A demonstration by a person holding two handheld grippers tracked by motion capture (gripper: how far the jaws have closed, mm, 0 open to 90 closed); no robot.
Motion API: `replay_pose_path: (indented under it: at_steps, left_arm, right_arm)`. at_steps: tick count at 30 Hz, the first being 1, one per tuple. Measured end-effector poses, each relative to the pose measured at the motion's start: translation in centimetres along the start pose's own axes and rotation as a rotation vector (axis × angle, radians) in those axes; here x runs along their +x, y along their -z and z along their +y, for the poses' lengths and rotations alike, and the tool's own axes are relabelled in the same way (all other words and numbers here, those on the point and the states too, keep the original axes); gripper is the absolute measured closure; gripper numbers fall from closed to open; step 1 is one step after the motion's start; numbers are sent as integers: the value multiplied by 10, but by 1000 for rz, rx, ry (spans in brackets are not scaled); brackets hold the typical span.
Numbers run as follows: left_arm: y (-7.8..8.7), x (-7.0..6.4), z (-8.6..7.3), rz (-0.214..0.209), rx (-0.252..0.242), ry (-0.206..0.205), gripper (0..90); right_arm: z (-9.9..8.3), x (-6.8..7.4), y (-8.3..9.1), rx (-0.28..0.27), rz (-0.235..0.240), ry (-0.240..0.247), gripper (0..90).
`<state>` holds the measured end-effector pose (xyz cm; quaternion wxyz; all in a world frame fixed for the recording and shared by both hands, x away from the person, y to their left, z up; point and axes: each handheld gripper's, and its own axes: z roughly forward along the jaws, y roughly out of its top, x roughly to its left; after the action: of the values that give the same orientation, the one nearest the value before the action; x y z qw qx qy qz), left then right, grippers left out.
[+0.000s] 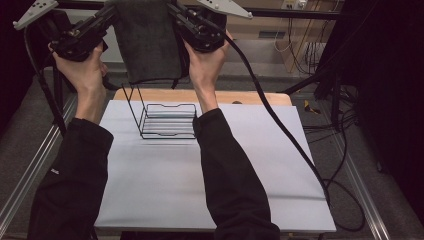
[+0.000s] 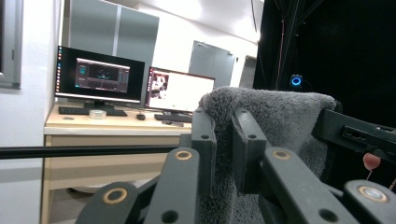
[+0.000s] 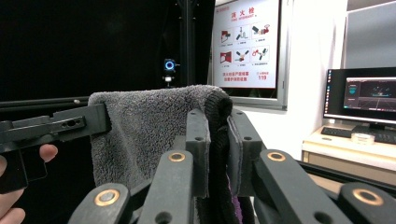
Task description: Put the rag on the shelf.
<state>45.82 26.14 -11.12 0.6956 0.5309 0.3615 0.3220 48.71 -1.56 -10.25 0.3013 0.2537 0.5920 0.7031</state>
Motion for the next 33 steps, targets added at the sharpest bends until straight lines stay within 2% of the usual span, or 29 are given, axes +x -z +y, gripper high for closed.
replay_pose_path:
  at_steps: [6,10,15,23,33]
  left_arm:
    - [-7,13,-2,8,6,29,807]
    - [-10,19,-3,15,10,26,806]
    - [-17,27,-11,24,39,25,807]
    - [-26,35,-25,31,74,25,807]
    - [-34,38,-32,33,105,22,806]
  right_arm:
    - [0,-1,-11,10,-4,16,810]
    - [-4,-2,-18,21,-7,18,809]
    - [-12,-5,-25,56,-21,25,810]
    - [-25,-9,-27,91,-38,30,810]
    - [-37,-11,-25,110,-44,34,810]
